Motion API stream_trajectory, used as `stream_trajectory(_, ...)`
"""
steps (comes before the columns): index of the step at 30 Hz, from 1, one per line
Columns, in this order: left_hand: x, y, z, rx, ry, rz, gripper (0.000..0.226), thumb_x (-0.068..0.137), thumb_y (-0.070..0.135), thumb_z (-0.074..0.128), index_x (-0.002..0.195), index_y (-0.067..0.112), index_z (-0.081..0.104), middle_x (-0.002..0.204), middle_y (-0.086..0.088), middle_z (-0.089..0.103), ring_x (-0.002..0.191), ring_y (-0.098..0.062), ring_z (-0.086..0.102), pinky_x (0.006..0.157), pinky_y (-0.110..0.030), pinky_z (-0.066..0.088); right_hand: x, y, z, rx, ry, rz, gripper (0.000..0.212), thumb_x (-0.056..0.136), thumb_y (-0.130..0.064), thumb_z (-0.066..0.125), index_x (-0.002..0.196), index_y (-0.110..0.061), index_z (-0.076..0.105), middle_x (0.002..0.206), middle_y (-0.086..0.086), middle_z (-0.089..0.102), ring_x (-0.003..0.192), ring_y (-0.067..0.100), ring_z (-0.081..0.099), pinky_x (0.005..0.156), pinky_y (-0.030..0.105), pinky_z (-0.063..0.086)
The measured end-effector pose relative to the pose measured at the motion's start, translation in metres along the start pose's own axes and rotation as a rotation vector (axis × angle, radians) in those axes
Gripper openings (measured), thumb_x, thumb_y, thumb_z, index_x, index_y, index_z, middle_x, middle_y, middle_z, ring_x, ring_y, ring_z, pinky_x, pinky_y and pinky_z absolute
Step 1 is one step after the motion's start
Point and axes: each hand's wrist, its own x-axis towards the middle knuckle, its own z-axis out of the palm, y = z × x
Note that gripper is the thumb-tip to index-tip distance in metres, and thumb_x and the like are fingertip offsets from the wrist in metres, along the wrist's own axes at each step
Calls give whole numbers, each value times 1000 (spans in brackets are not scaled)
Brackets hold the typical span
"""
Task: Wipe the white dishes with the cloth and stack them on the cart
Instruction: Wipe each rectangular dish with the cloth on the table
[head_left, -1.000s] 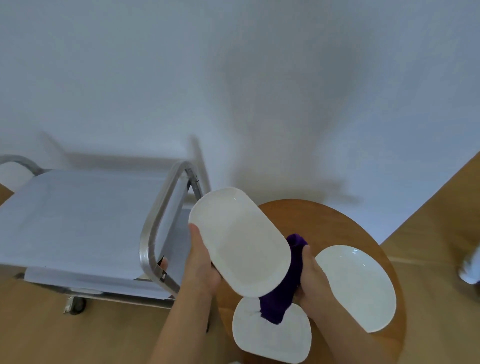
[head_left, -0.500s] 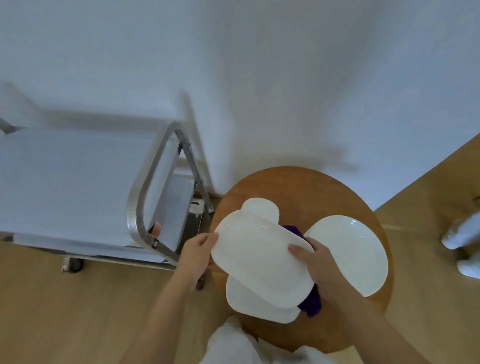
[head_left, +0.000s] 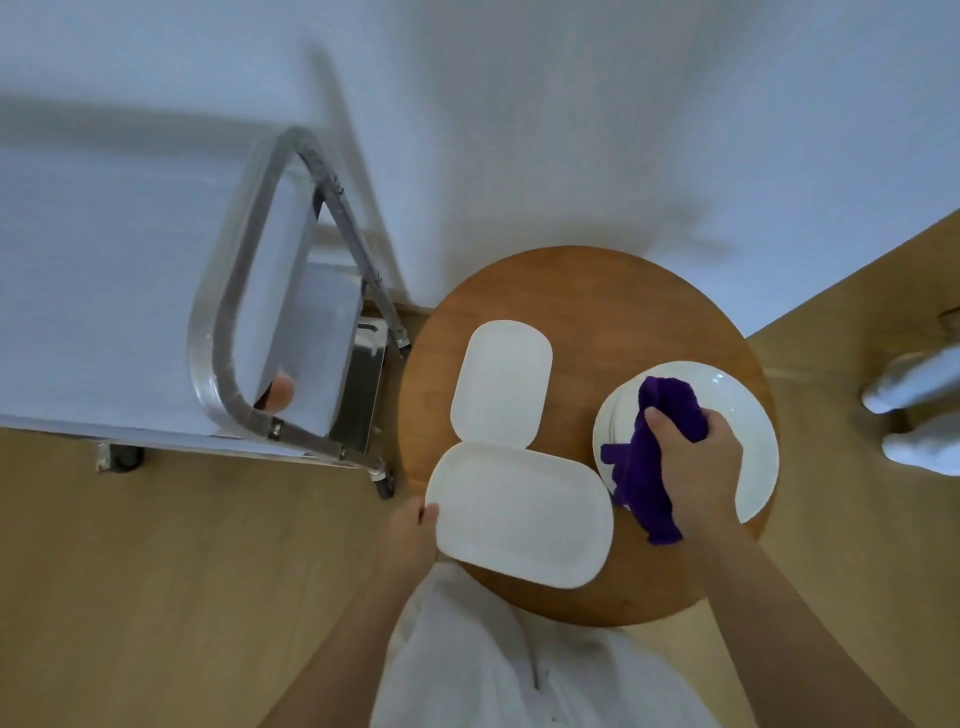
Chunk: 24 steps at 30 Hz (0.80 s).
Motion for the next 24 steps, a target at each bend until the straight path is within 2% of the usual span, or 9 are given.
stream_trajectory(2, 6, -11, 11, 7, -24, -19, 29, 102, 19, 39, 87, 2, 55, 83, -17, 57, 78, -23, 51, 72, -34, 41, 2, 2, -3, 7, -22, 4, 44, 81, -25, 72, 112, -31, 42, 103, -8, 53, 91, 18, 53, 58, 22, 45)
stream_trajectory(5, 13, -22, 24, 64, -44, -51, 32, 103, 23, 37, 100, 0, 58, 95, -20, 62, 88, -28, 59, 81, -39, 48, 1, 4, 1, -16, -70, 6, 43, 81, -24, 71, 111, -32, 41, 100, -11, 53, 83, 15, 53, 57, 20, 45)
stream_trajectory(13, 26, -31, 35, 107, -71, -53, 31, 102, 24, 41, 101, 0, 61, 98, -21, 64, 95, -33, 62, 90, -47, 51, -2, 3, 16, 12, -163, 64, 41, 82, -26, 70, 111, -31, 43, 92, -15, 53, 81, 16, 55, 60, 23, 49)
stream_trajectory(15, 30, -29, 34, 170, -74, -44, 33, 103, 28, 40, 104, 1, 60, 101, -19, 64, 97, -30, 62, 93, -43, 51, -2, 3, 18, 19, -181, 64, 40, 82, -26, 71, 110, -31, 43, 92, -15, 55, 82, 16, 56, 58, 22, 49)
stream_trajectory(18, 39, -23, 29, 415, -144, -25, 36, 104, 33, 34, 110, 7, 58, 109, -11, 63, 101, -21, 60, 91, -29, 47, 0, 1, 23, 24, -209, 72, 33, 82, -27, 70, 102, -33, 46, 90, -14, 56, 82, 17, 57, 58, 23, 49)
stream_trajectory(20, 46, -16, 24, 507, -133, 1, 37, 102, 40, 35, 109, 12, 59, 106, -4, 63, 96, -16, 61, 87, -27, 48, 2, 0, 27, 69, -224, 117, 25, 81, -29, 71, 93, -32, 49, 89, -13, 58, 81, 17, 58, 58, 24, 49)
stream_trajectory(24, 63, 18, 17, 491, 1, -13, 41, 98, 52, 37, 91, 17, 56, 84, 1, 61, 76, -13, 60, 76, -29, 52, 5, -5, 36, 165, -264, 182, 19, 82, -31, 70, 89, -32, 52, 88, -9, 62, 82, 18, 62, 60, 26, 51)
